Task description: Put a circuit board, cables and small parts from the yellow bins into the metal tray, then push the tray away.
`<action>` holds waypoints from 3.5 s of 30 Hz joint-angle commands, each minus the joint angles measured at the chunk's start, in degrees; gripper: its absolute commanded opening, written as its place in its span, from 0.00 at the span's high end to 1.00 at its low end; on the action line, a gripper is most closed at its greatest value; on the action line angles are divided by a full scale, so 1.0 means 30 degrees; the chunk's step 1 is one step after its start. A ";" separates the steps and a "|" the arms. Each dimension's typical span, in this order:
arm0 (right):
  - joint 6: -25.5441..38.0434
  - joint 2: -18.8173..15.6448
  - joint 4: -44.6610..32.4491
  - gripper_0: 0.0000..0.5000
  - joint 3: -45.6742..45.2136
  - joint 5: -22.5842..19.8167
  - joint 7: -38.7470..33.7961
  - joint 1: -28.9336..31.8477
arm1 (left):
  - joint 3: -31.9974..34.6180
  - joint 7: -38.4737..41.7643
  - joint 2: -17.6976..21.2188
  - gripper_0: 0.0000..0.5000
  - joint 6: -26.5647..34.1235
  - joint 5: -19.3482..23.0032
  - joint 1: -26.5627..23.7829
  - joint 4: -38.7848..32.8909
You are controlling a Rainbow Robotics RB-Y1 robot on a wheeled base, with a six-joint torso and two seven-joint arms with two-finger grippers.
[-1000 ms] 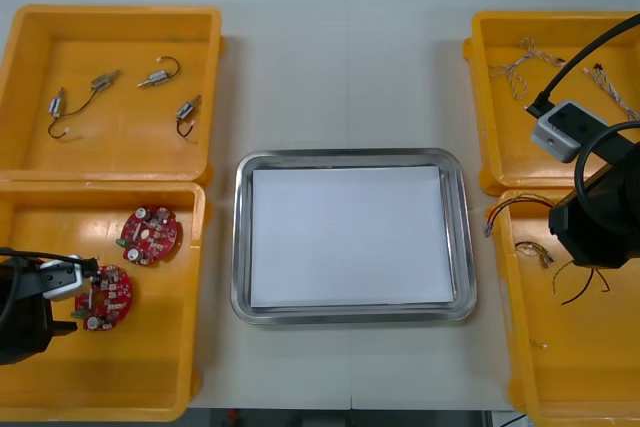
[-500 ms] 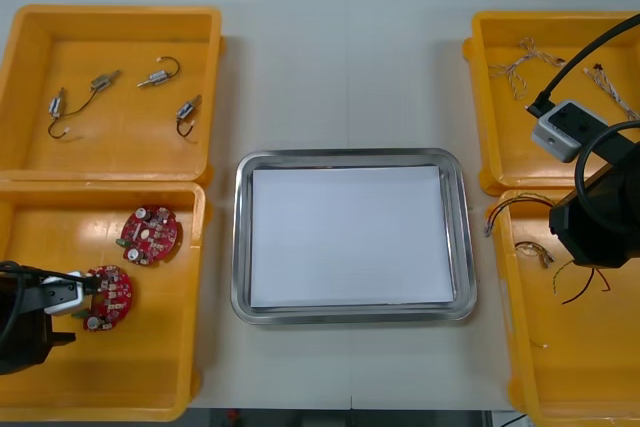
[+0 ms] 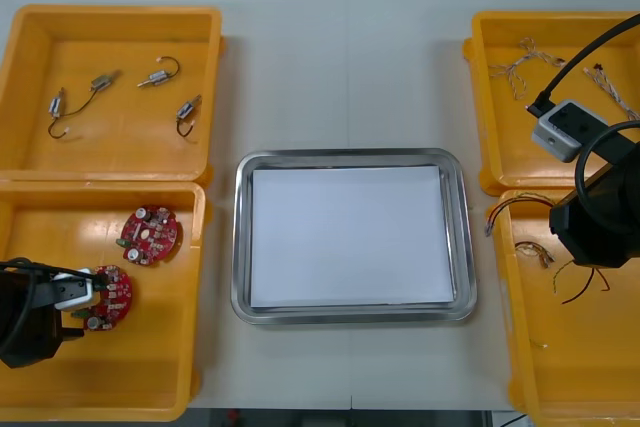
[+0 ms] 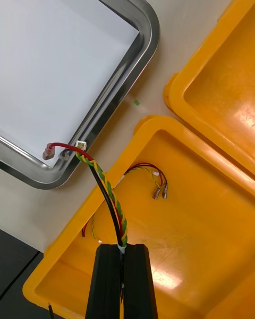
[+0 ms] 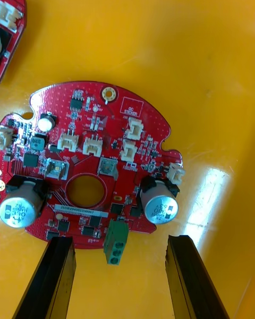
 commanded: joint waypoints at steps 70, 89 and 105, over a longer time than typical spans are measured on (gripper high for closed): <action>0.0513 0.0027 -0.0663 1.00 -0.0043 0.0135 0.0520 -0.0527 | 0.4533 -0.1053 -0.1667 1.00 0.5895 0.2102 -0.1017 -0.0430; 0.0542 0.0056 -0.0663 1.00 -0.0043 0.0135 0.0520 -0.0527 | 0.6848 0.7179 -0.4685 1.00 1.1286 -0.0535 -0.2306 -0.4648; 0.0542 0.0056 -0.0663 1.00 -0.0043 0.0135 0.0520 -0.0527 | 0.5705 1.3390 -0.6999 1.00 1.5710 -0.1208 -0.6642 -0.5791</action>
